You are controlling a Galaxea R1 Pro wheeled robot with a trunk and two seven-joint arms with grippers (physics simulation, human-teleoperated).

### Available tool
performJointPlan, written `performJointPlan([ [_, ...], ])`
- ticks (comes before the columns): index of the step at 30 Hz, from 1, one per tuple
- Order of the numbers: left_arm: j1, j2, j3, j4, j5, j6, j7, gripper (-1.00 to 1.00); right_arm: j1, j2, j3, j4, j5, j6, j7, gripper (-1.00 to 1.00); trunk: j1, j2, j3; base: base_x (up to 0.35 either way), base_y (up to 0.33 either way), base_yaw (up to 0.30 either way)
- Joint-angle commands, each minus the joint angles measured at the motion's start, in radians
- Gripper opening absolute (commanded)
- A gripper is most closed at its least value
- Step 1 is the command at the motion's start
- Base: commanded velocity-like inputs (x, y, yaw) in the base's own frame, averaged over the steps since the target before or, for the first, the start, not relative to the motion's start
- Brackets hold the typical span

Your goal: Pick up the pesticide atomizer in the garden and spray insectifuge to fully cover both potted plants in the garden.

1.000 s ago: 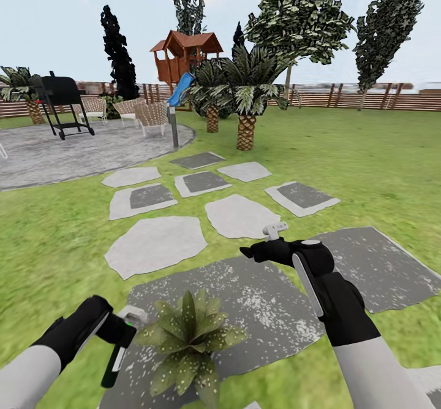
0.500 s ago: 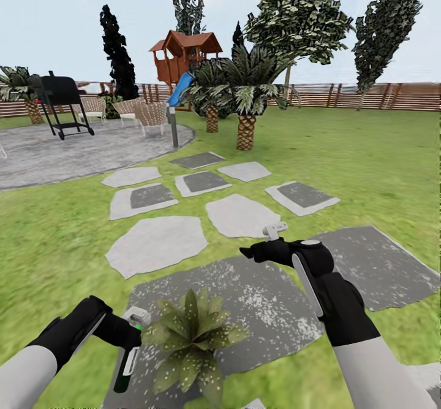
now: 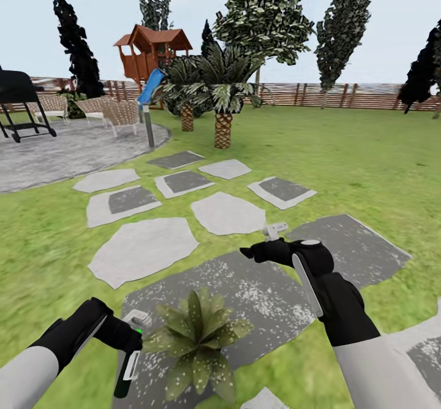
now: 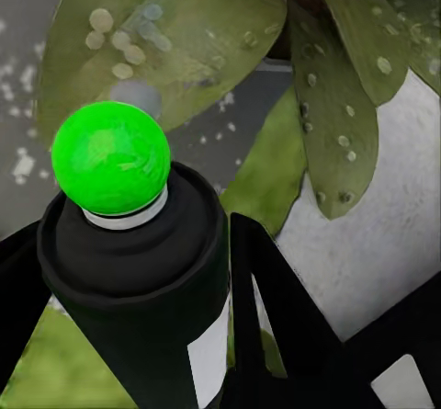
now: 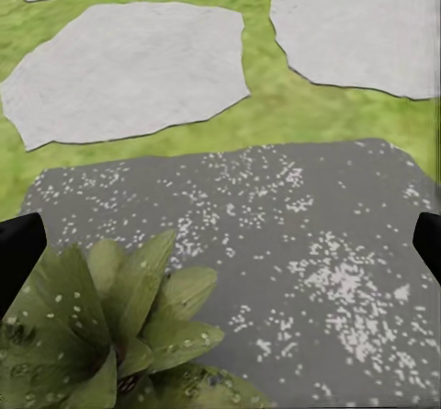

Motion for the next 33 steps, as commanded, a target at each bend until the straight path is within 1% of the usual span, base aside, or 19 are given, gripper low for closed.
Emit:
performJointPlan([
  [1,0.0,0.0,0.0,0.0,0.0,0.0,0.0,-1.0,0.0,0.0,0.0,0.0,0.0,0.0,0.0,1.0,0.0,0.0,0.0,-0.027,0.308,-0.292],
  [8,0.0,0.001,0.0,0.0,0.0,-0.001,0.0,-1.0,0.0,0.0,0.0,0.0,0.0,0.0,0.0,1.0,0.0,0.0,0.0,-0.068,0.294,-0.292],
  [12,0.0,0.005,-0.005,-0.013,0.002,-0.004,-0.004,-1.0,0.0,0.0,0.001,0.001,0.001,0.0,0.0,1.0,0.0,0.0,0.0,-0.006,0.039,-0.292],
  [13,0.0,0.005,-0.018,-0.017,0.002,-0.004,-0.016,-1.0,0.0,0.0,0.001,0.002,0.002,0.0,0.0,1.0,0.0,0.0,0.0,-0.001,0.004,-0.292],
  [15,0.0,0.007,-0.086,-0.032,0.003,-0.006,-0.068,-1.0,0.0,0.0,0.001,0.003,0.004,-0.001,0.0,1.0,0.0,0.0,0.0,0.0,0.001,-0.263],
  [16,0.0,0.007,-0.105,-0.035,0.003,-0.006,-0.082,-1.0,0.0,0.0,0.002,0.003,0.005,-0.002,-0.002,1.0,0.0,0.0,0.0,0.0,0.0,-0.119],
  [18,0.0,0.014,-0.126,-0.038,0.003,-0.007,-0.091,-1.0,0.0,0.0,0.0,0.004,0.003,-0.005,0.001,1.0,0.0,0.0,0.0,0.0,0.0,-0.039],
  [20,0.001,0.024,-0.13,-0.035,0.003,-0.034,-0.09,-1.0,0.0,0.0,0.0,0.005,0.002,-0.006,0.001,1.0,0.0,0.0,0.0,0.0,0.0,-0.005],
  [23,0.001,0.026,-0.131,-0.034,0.004,-0.05,-0.089,-1.0,0.0,0.0,-0.001,0.005,-0.001,-0.032,0.003,1.0,0.0,0.0,0.0,0.0,0.0,-0.001],
  [27,0.001,0.024,-0.131,-0.036,0.004,-0.052,-0.089,-1.0,0.0,0.0,-0.001,0.005,-0.002,-0.04,0.003,1.0,0.0,0.0,0.0,0.0,0.0,0.0],
  [29,0.001,0.022,-0.131,-0.035,0.004,-0.051,-0.079,-1.0,0.0,0.0,-0.002,0.005,-0.002,-0.04,0.003,1.0,0.0,0.0,0.0,-0.035,0.007,0.0],
  [33,0.001,0.023,-0.12,-0.028,0.006,-0.049,-0.061,-1.0,0.0,0.0,0.001,0.001,-0.001,-0.036,0.0,1.0,0.0,0.0,0.0,-0.141,0.198,0.0],
])
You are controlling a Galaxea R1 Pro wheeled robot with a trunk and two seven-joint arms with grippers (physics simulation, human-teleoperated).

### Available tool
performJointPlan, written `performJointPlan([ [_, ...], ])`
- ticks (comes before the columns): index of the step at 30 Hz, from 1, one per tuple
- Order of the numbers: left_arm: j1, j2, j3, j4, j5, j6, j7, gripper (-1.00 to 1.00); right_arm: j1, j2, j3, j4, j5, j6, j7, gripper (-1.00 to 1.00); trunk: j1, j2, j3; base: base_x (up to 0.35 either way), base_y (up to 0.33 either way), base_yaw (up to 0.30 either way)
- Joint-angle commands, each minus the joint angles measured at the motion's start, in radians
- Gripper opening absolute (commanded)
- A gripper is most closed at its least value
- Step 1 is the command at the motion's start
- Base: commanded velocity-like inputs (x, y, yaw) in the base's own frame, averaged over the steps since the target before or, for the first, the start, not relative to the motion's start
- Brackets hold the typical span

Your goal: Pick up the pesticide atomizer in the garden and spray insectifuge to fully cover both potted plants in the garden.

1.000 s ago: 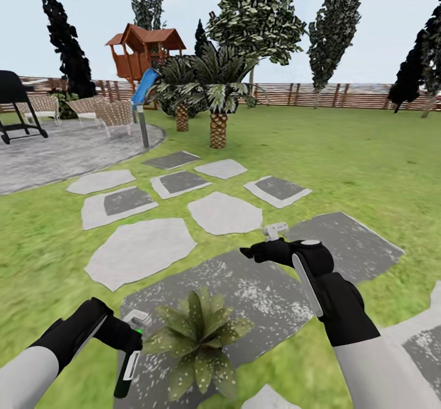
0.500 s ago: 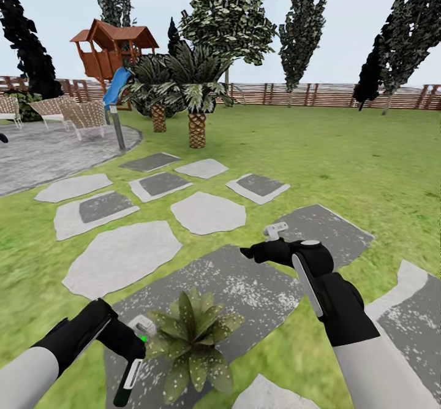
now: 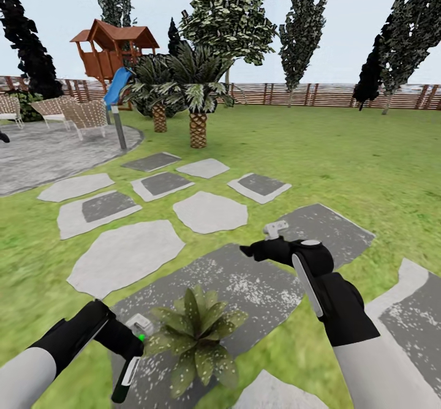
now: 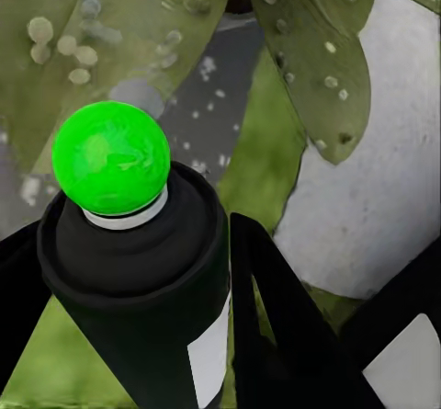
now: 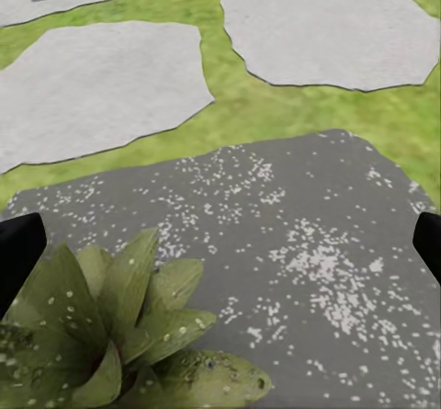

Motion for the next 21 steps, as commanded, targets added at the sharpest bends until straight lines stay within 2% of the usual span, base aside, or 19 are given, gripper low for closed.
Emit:
performJointPlan([
  [1,0.0,0.0,0.001,0.0,0.001,0.001,0.004,-1.0,0.0,0.0,0.001,-0.001,0.001,0.003,-0.001,1.0,0.0,0.0,0.0,-0.106,0.288,0.0],
  [6,0.0,0.001,0.006,0.001,0.001,0.001,0.017,-1.0,0.0,0.0,0.001,-0.001,0.003,0.006,-0.002,1.0,0.0,0.0,0.0,-0.039,0.307,-0.138],
  [10,0.0,0.004,0.04,0.002,0.002,-0.001,0.044,-1.0,0.0,0.0,0.001,-0.001,0.003,0.007,-0.002,1.0,0.0,0.0,0.0,0.097,0.327,-0.285],
  [18,0.0,0.002,0.04,-0.002,0.0,0.0,0.043,-1.0,0.0,0.0,0.001,-0.001,0.003,0.007,-0.002,1.0,0.0,0.0,0.0,0.152,0.316,-0.291],
  [21,0.0,0.006,0.036,-0.037,-0.001,-0.001,0.043,-1.0,0.0,0.0,0.001,-0.001,0.003,0.007,-0.002,1.0,0.0,0.0,0.0,0.086,0.066,-0.291],
])
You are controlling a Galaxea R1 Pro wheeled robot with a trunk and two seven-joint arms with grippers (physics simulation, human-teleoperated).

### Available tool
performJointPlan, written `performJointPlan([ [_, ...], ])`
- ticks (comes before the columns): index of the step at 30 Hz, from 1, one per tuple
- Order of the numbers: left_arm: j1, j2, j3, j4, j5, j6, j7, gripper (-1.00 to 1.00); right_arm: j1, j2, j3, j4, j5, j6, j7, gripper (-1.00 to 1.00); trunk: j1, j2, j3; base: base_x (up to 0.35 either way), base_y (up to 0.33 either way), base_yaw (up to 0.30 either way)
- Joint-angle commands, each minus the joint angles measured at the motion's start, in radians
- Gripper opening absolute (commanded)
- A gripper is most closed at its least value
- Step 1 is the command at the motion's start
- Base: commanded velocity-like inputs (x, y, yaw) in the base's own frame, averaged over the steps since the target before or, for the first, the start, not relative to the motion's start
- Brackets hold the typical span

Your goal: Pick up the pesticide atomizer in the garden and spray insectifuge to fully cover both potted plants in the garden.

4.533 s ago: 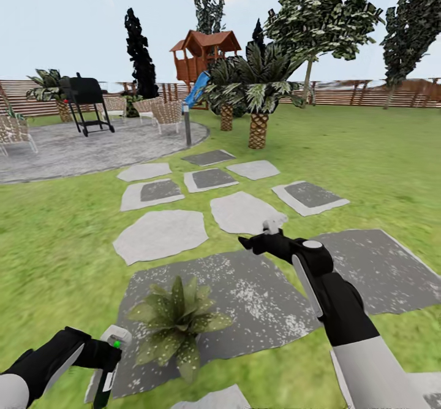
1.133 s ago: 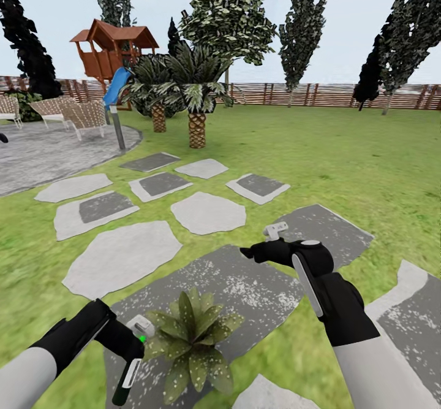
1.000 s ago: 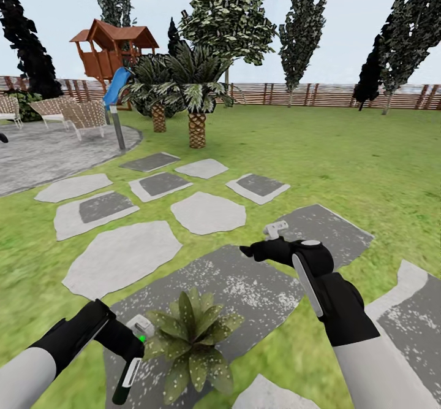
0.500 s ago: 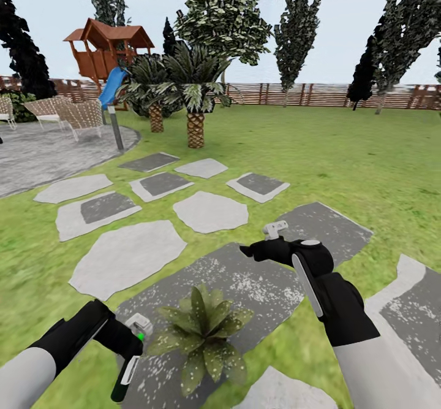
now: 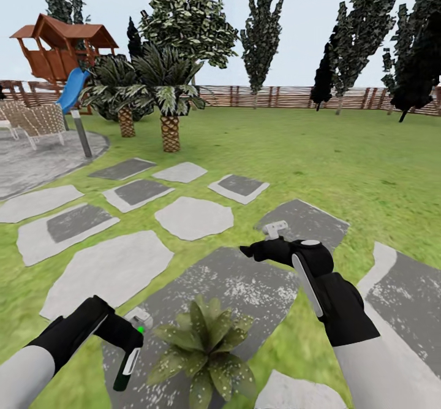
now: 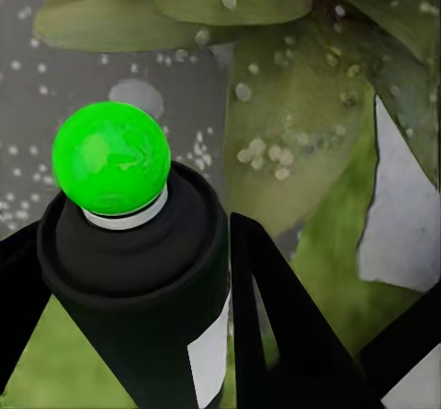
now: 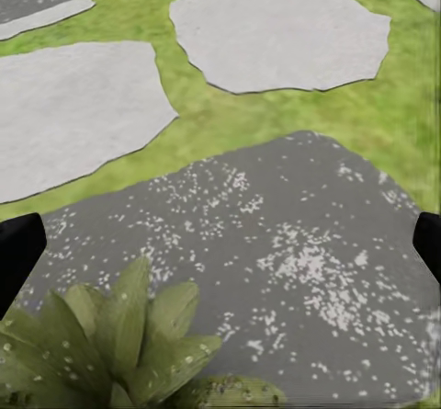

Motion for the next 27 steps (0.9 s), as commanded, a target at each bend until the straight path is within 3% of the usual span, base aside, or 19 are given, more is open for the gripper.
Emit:
performJointPlan([
  [1,0.0,-0.001,0.0,-0.002,0.0,0.0,0.005,-1.0,0.0,0.0,0.0,0.0,0.0,0.0,0.0,1.0,0.0,0.0,0.0,0.012,0.009,-0.278],
  [4,0.0,-0.005,0.004,0.008,0.002,0.0,0.057,-1.0,0.0,0.0,-0.003,0.0,0.004,-0.007,0.0,1.0,0.0,0.0,0.0,0.003,0.144,-0.247],
  [18,0.0,-0.012,-0.008,0.011,0.001,-0.002,0.056,-1.0,0.0,0.0,0.0,0.002,0.005,-0.005,-0.002,1.0,0.0,0.0,0.0,0.0,0.291,-0.292],
  [20,0.002,-0.001,-0.009,-0.013,0.002,-0.005,0.023,-1.0,0.0,0.0,0.0,0.003,0.005,-0.005,-0.001,1.0,0.0,0.0,0.0,0.0,0.126,-0.29],
  [22,0.008,0.014,-0.012,-0.038,-0.001,-0.012,-0.051,-1.0,0.0,0.0,0.001,0.002,0.004,-0.006,0.0,1.0,0.0,0.0,0.0,0.0,0.033,-0.146],
  [24,0.011,0.027,-0.027,-0.021,-0.004,-0.058,-0.088,-1.0,0.0,0.0,0.001,0.002,0.004,-0.007,0.0,1.0,0.0,0.0,0.0,0.0,0.008,-0.034],
  [27,0.012,0.02,-0.041,0.018,-0.001,-0.071,-0.087,-1.0,0.0,0.0,0.001,0.0,0.003,-0.008,0.0,1.0,0.0,0.0,0.0,0.0,0.001,-0.003],
])
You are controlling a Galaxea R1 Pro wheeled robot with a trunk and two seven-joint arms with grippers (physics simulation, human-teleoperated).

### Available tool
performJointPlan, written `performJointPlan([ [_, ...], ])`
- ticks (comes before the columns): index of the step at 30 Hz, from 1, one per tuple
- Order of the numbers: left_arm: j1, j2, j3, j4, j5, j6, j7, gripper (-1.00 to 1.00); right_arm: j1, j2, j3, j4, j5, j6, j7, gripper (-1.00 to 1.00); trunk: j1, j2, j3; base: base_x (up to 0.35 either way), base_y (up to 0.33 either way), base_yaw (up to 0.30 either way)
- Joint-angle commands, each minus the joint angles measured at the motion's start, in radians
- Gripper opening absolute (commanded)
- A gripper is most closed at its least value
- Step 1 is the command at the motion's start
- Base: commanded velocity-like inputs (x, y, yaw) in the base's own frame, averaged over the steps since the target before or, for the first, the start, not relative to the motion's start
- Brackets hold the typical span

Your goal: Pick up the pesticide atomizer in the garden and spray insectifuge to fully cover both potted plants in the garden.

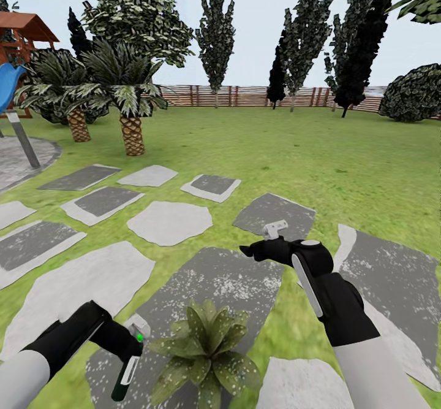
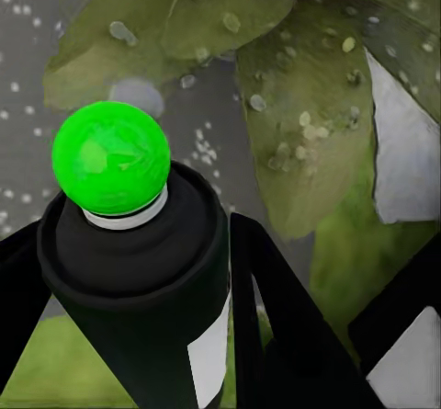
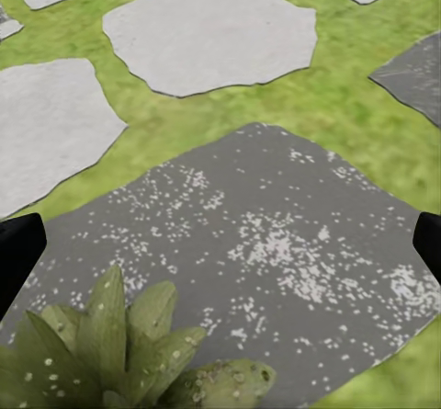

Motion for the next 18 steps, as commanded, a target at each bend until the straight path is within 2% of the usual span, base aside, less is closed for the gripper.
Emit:
performJointPlan([
  [1,0.0,-0.005,-0.001,0.034,-0.001,0.0,0.005,-1.0,0.0,0.0,0.0,-0.001,0.0,0.0,0.0,1.0,0.0,0.0,0.0,0.0,0.0,0.0],
  [2,-0.001,-0.024,0.002,0.082,-0.027,0.0,0.032,-1.0,0.0,0.0,-0.001,-0.004,0.0,0.001,0.001,1.0,0.0,0.0,0.0,0.0,0.0,0.0],
  [4,-0.001,-0.045,0.005,0.108,-0.074,0.001,0.049,-1.0,0.0,-0.001,-0.009,-0.008,-0.003,0.003,0.004,1.0,0.0,0.0,0.0,0.0,0.0,0.0],
  [11,-0.001,-0.047,0.008,0.099,-0.075,-0.003,0.05,-1.0,0.0,0.0,-0.006,-0.008,-0.004,0.006,0.005,1.0,0.0,0.0,0.0,0.0,0.0,0.0],
  [12,-0.002,-0.057,0.009,0.097,-0.075,-0.002,0.051,-1.0,0.0,0.0,-0.006,-0.008,-0.004,0.006,0.005,1.0,0.0,0.0,0.0,0.0,0.082,0.0],
  [15,-0.003,-0.068,0.009,0.097,-0.075,-0.001,0.051,-1.0,0.0,0.0,-0.005,-0.006,-0.004,0.007,0.004,1.0,0.0,0.0,0.0,0.0,0.246,-0.045],
  [18,-0.003,-0.069,0.009,0.099,-0.076,0.0,0.051,-1.0,0.0,0.0,-0.005,-0.004,-0.003,0.009,0.002,1.0,0.0,0.0,0.0,0.0,0.284,-0.247],
])
